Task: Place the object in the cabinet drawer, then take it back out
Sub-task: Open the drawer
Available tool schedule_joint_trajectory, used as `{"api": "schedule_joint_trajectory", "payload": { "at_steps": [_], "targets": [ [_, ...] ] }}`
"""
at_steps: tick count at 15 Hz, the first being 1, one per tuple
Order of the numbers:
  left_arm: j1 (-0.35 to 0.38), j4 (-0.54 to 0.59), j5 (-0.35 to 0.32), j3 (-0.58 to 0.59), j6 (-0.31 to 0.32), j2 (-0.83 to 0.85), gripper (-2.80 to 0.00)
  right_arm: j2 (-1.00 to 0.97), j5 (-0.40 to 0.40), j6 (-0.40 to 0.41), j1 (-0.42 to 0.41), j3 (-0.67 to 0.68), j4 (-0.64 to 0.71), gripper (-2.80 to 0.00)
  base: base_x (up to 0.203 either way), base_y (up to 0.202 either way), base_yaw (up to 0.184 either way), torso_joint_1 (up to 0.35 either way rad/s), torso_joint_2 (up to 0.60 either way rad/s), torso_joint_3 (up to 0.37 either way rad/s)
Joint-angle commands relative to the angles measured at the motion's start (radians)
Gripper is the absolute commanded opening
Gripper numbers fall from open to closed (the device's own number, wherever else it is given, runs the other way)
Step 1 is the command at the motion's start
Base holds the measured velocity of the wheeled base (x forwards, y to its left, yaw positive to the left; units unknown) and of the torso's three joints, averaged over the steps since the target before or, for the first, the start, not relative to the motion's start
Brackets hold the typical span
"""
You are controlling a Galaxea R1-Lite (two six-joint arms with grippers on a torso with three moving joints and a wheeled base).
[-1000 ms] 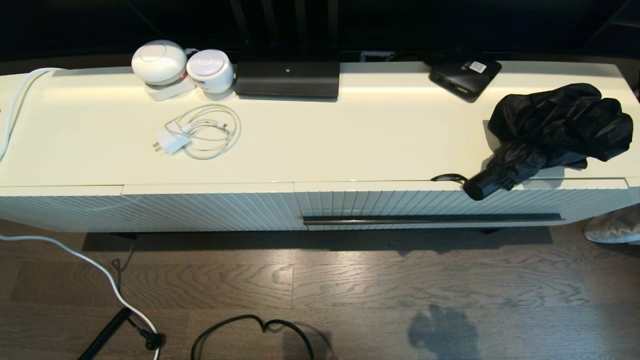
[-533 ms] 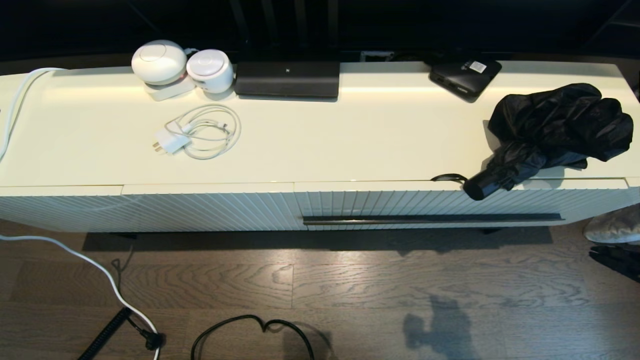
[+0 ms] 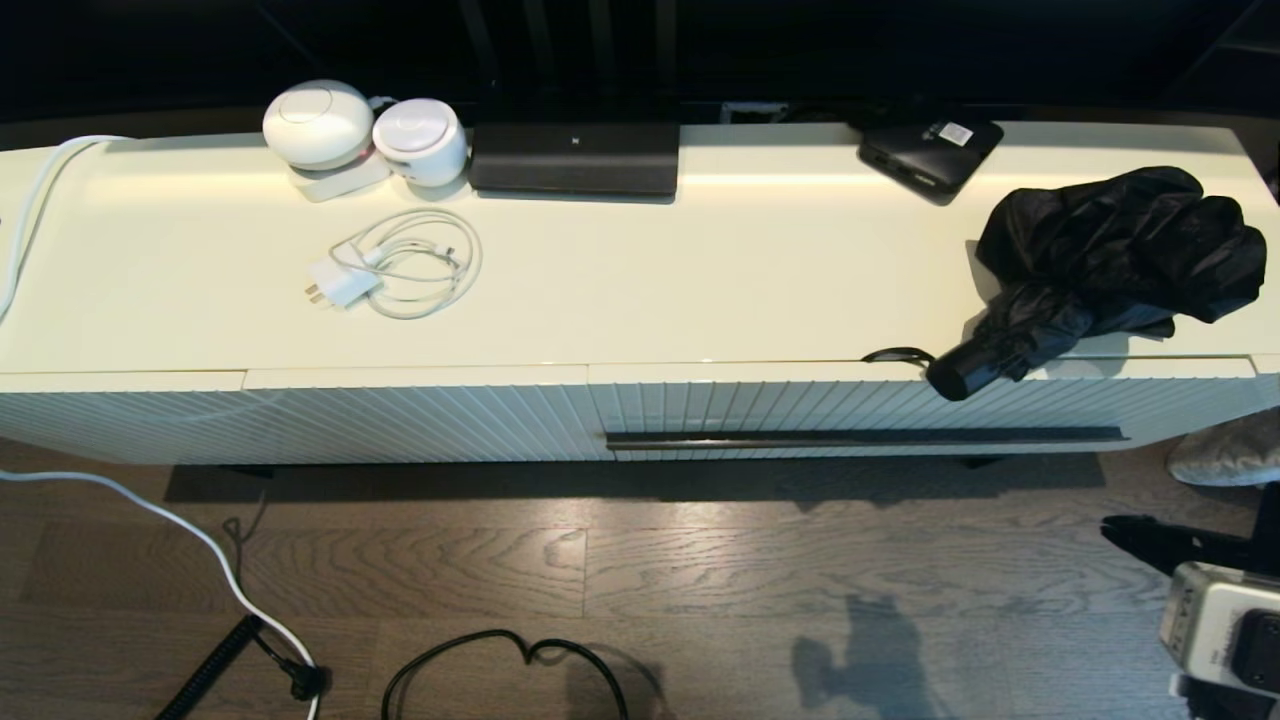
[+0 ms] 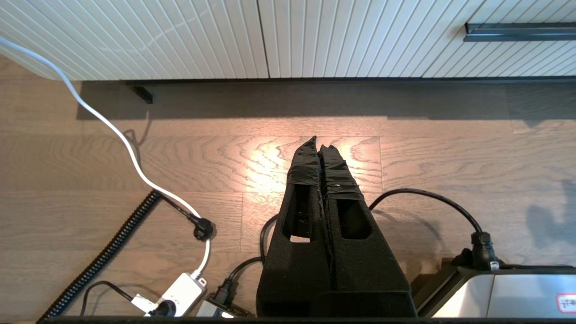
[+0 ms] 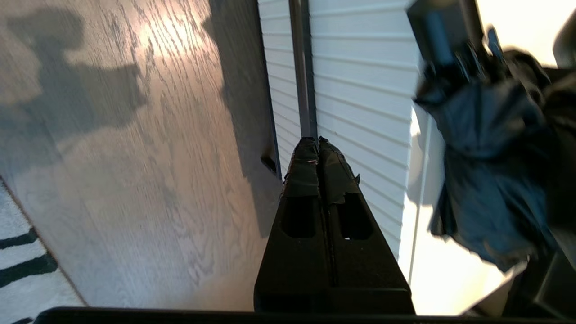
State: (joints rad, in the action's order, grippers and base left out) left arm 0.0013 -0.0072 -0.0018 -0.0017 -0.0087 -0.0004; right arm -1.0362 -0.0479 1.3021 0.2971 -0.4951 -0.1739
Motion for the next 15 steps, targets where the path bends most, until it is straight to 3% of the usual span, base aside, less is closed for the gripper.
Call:
{"api": "schedule_joint_trajectory", "payload": {
  "at_steps": [1, 7, 13, 14, 15],
  "targets": [
    [0.0, 0.0, 0.0, 0.0, 0.0, -0.001, -2.8, -0.085, -0.022, 0.009, 0.053, 0.045, -0.127, -2.8, 0.0, 0.0, 0.0, 0.0, 0.0, 0.0],
    [0.0, 0.0, 0.0, 0.0, 0.0, -0.002, -2.8, -0.349, -0.098, 0.01, 0.109, 0.166, -0.586, -2.8, 0.0, 0.0, 0.0, 0.0, 0.0, 0.0],
    [0.0, 0.0, 0.0, 0.0, 0.0, -0.003, -2.8, -0.526, -0.115, 0.016, 0.031, 0.187, -0.72, -2.8, 0.0, 0.0, 0.0, 0.0, 0.0, 0.0],
    [0.0, 0.0, 0.0, 0.0, 0.0, -0.003, -2.8, -0.545, -0.115, 0.016, 0.016, 0.196, -0.74, 0.0, 0.0, 0.0, 0.0, 0.0, 0.0, 0.0],
    [0.0, 0.0, 0.0, 0.0, 0.0, -0.002, -2.8, -0.565, -0.114, 0.012, 0.011, 0.204, -0.767, 0.0, 0.0, 0.0, 0.0, 0.0, 0.0, 0.0]
  ]
}}
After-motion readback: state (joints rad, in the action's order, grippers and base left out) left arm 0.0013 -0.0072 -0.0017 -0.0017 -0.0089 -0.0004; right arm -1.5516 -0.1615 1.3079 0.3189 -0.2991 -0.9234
